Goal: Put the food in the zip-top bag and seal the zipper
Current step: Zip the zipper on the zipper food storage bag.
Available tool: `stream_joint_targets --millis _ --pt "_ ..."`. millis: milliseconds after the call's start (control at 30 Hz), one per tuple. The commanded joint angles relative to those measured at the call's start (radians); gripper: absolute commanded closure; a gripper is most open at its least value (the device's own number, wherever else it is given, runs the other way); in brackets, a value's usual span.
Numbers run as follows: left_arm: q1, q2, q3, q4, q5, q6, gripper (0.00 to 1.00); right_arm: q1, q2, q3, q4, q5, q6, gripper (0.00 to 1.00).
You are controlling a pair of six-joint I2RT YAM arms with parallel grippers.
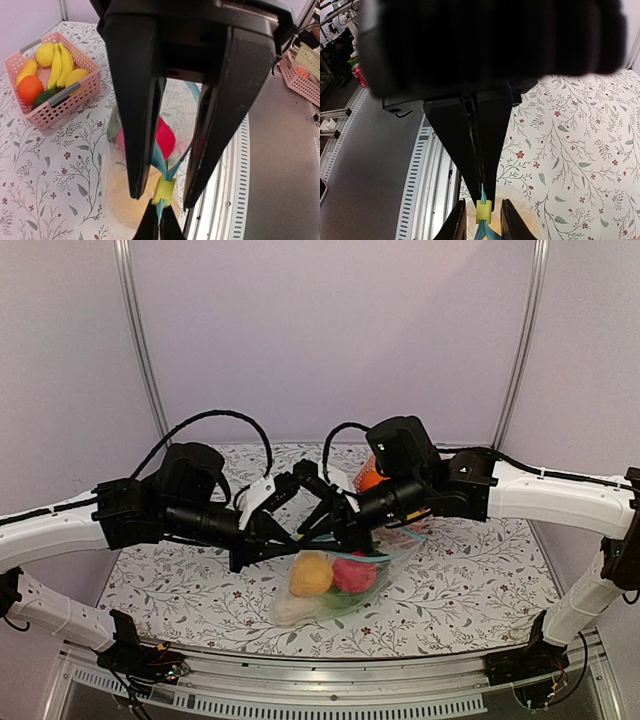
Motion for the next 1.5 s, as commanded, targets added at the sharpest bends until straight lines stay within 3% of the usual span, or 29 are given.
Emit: stream_joint_targets --millis 0,167,367,1467 --pt "0.023 -0.008 0.016 0.027 0.014 0.009 1.00 0.009 0.024 0.012 -0.023 -0.004 -0.007 0.79" --pt "0.027 -0.007 0.015 0.029 0.020 0.009 1.00 0.009 0.023 0.013 -0.035 0.006 -0.013 0.92" --pt "0.032 -0.006 0.016 0.023 0.020 0.009 1.00 0.009 0.014 0.008 -0.036 0.021 -0.017 1.00" --pt "0.081 -0.070 0.041 -0.142 -0.155 0.104 1.00 0.008 -0.125 -0.064 -0.166 0.198 -0.036 1.00"
